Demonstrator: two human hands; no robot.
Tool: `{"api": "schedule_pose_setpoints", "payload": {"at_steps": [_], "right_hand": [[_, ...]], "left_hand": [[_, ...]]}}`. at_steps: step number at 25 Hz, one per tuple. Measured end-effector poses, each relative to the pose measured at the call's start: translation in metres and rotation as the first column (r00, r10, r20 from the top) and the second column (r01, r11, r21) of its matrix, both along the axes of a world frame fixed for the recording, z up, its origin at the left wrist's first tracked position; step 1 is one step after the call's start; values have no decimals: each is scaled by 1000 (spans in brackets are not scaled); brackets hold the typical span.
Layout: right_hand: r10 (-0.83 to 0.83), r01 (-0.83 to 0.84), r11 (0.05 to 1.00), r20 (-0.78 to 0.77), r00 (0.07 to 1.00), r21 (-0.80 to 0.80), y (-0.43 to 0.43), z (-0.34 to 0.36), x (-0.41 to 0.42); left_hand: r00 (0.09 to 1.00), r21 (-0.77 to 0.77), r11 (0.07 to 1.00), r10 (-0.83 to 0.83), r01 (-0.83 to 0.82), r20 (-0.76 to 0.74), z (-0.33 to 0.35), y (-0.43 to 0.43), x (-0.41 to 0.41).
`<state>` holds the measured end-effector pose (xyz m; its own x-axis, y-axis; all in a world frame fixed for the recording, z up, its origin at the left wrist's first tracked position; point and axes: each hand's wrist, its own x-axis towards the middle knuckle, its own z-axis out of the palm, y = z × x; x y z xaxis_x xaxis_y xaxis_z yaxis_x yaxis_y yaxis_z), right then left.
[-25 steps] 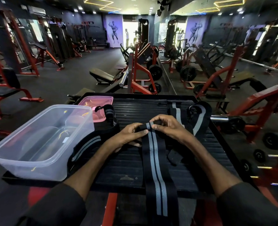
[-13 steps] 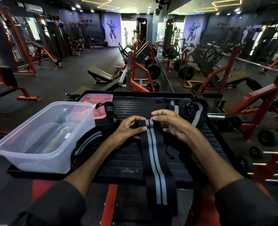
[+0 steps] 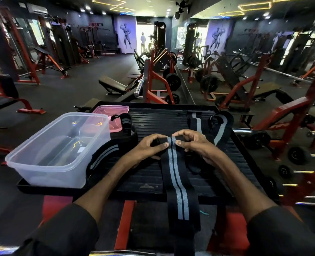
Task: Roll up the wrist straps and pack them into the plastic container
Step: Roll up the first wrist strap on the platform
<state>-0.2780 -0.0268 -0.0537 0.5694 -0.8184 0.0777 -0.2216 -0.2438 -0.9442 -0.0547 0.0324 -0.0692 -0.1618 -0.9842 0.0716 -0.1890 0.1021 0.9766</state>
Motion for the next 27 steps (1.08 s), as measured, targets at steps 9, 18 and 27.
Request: {"api": "schedule_pose_setpoints", "payload": {"at_steps": [9,18,27], "right_hand": [[-116,99,950,40,992,296,15,14,5],[-66,64,998,-90,994,-21,24,1,0],[-2,-2,995,39,999,96,22,-8,-5]], "left_hand": [[961,-255,961,166,-108,221,-10,-1,-1],[989,-69,998,22,-12,144,-9,6,-6],[977,-127,989,102,-79,188,-10,12,-2]]}}
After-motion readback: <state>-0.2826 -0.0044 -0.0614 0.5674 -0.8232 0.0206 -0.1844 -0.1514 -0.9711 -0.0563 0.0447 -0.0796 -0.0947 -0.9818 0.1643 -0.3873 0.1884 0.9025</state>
